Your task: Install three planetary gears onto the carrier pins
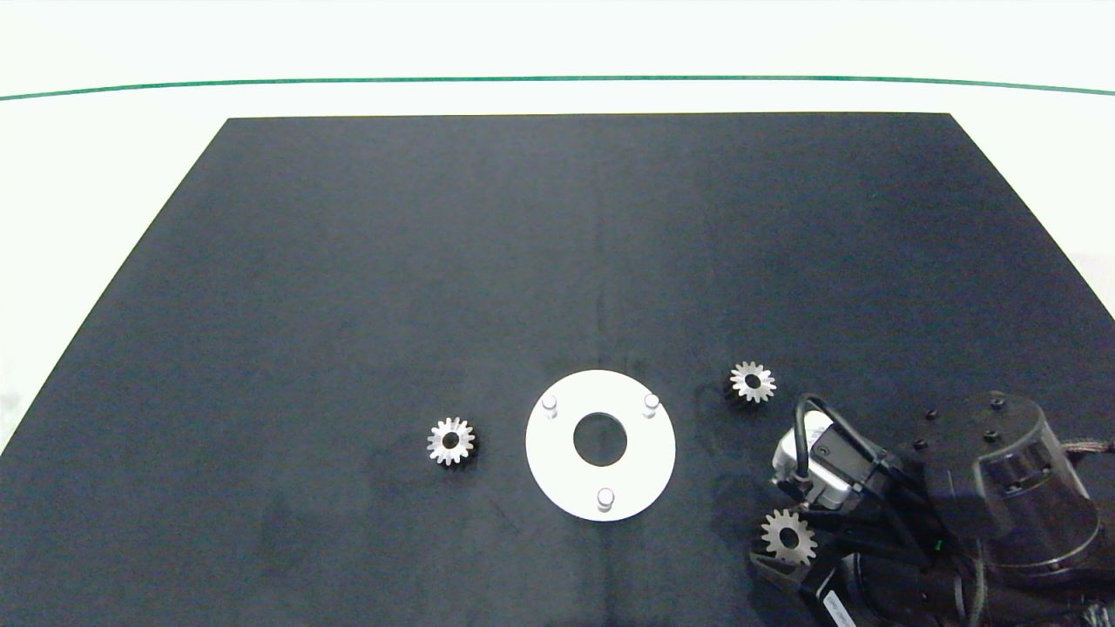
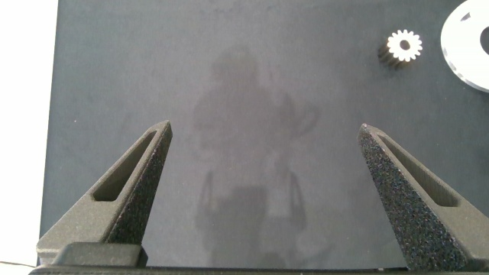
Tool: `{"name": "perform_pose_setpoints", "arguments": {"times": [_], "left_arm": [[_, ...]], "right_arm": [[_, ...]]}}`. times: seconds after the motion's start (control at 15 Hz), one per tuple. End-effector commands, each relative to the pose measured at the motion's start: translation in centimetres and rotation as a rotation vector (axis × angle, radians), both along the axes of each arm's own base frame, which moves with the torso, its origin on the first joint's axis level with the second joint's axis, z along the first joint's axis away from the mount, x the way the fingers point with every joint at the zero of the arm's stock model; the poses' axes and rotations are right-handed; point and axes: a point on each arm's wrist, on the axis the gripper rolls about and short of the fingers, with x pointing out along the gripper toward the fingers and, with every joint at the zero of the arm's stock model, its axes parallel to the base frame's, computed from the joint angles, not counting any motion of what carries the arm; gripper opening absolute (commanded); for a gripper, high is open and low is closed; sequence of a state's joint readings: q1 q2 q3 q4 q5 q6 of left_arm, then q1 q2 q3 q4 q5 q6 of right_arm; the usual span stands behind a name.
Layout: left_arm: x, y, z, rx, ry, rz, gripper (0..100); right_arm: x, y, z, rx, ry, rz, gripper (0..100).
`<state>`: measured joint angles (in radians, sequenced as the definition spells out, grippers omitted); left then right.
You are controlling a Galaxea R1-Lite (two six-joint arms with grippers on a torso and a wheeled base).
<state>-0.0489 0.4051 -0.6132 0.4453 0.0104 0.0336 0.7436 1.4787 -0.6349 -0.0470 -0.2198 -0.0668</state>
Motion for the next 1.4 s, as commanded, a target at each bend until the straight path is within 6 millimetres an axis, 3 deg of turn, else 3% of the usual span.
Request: {"name": "perform_pose_setpoints", "arguments": {"times": [0.07,1.0,1.4], "left_arm": [[0.1,0.0,0.0,0.0,0.005,0.0,100],[0.2,0.0,0.1,0.001,0.001,0.002,100],[0.3,0.0,0.1,0.001,0.001,0.002,100]], "right_arm": [[0.1,0.1,-0.3,-0.008,0.008,-0.001,44],[0.1,0.2,0.0,-0.001,-0.006,0.006,16],[-0.5,0.4,1.2,0.018,-0.053,0.047,16]]}}
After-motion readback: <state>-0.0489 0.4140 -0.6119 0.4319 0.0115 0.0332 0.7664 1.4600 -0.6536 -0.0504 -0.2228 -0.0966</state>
